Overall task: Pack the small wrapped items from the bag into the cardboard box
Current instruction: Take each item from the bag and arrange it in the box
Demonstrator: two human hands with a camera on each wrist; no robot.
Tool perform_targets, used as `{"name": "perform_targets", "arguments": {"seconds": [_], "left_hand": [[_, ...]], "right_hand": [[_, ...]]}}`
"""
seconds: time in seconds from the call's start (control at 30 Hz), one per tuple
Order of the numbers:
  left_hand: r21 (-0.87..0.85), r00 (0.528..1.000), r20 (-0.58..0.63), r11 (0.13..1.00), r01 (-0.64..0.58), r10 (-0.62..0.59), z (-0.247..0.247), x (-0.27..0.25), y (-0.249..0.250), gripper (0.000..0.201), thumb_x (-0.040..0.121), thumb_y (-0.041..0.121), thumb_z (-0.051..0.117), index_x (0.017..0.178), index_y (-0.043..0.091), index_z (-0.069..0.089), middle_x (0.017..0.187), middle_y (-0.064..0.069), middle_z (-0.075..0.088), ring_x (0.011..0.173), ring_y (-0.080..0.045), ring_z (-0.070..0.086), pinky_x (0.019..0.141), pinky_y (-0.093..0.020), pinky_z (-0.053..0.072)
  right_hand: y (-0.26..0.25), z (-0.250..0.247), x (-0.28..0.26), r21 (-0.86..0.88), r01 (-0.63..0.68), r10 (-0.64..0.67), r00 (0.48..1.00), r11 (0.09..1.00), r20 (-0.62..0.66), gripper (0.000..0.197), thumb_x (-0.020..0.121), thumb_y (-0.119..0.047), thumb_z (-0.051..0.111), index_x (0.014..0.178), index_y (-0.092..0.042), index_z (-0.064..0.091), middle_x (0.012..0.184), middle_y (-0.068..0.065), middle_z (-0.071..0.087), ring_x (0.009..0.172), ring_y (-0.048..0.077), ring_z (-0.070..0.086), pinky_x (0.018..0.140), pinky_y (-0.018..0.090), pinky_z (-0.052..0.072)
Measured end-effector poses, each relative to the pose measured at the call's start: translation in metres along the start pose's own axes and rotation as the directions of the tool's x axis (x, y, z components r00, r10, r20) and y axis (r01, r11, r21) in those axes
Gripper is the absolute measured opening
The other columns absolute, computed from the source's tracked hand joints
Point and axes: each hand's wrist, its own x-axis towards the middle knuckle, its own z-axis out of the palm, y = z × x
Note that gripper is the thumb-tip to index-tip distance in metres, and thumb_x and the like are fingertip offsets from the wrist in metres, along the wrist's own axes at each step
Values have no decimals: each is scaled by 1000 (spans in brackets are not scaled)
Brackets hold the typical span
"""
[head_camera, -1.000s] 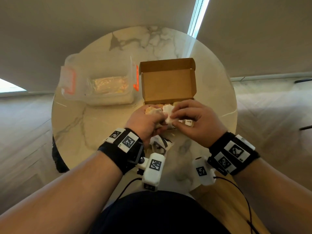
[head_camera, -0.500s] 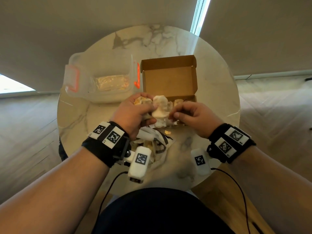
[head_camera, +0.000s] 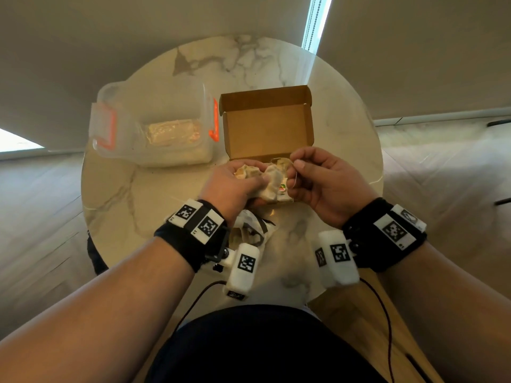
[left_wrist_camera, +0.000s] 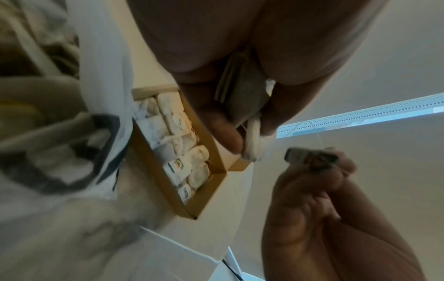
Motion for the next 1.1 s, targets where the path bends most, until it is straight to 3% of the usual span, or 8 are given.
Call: {"name": "perform_targets", "arguments": {"seconds": [0.27,0.43,0.53,0.63,0.8,0.87,0.97,1.1], "left_hand": [[-231,997,58,971,58,-46,17,-9,-5,11,92,11,76,102,11,71,88,-9,75,77,-22,76,59,-29,60],[-181,999,28,983,30,-25,15,-5,-10,27,86,5,81,111,5,70,102,-19,77,88,-30,78,64,-31,61],[-214,999,-8,976,30,-32,15,0,-9,24,87,-1,79,107,7,69,96,-17,77,85,-31,79,59,-30,61],[-246,999,-19,969,31,-36,16,5,-8,23,86,-1,79,104,8,69,96,-16,77,81,-30,78,57,-30,60],[-279,993,-20,954,107,-117,18,10,-13,29,88,-3,77,115,3,67,106,-21,76,93,-33,79,76,-44,67],[-317,986,-20,936,150,-165,14,11,-16,33,90,-4,74,121,1,63,107,-23,74,95,-31,78,81,-46,66],[-335,975,-19,920,201,-220,6,11,-21,37,92,-2,73,127,3,61,105,-19,77,97,-29,78,75,-38,67],[-379,963,-30,895,236,-267,-4,11,-25,33,95,-4,61,127,6,61,114,-19,74,101,-30,78,85,-45,64]], "right_hand": [[3,3,11,-20,42,-44,989,999,-142,12,103,-1,56,106,-8,66,90,10,73,86,20,73,76,29,62],[5,6,11,-266,47,-92,983,963,-159,16,94,1,70,107,-7,67,98,14,75,93,29,75,87,41,63],[6,4,11,-549,64,-206,958,833,-200,25,87,-9,81,107,-17,69,102,6,76,95,25,75,87,44,64],[5,2,10,-566,0,-146,966,825,-213,34,84,-10,84,111,-17,65,101,7,76,95,29,75,85,48,64],[-3,-14,17,-613,-28,-164,953,790,-254,32,84,-2,82,104,-15,62,97,9,76,92,29,76,81,48,65],[-4,-27,25,-681,-70,-183,938,729,-293,29,83,-5,83,102,-16,65,96,4,75,91,25,76,80,45,66],[2,-49,39,-853,-153,-235,924,498,-303,24,83,-11,84,93,-26,67,92,-6,73,85,15,72,83,42,64],[22,-55,50,-932,-239,-239,921,274,-307,20,88,-12,77,86,-30,67,91,-9,69,86,14,67,78,31,58]]}}
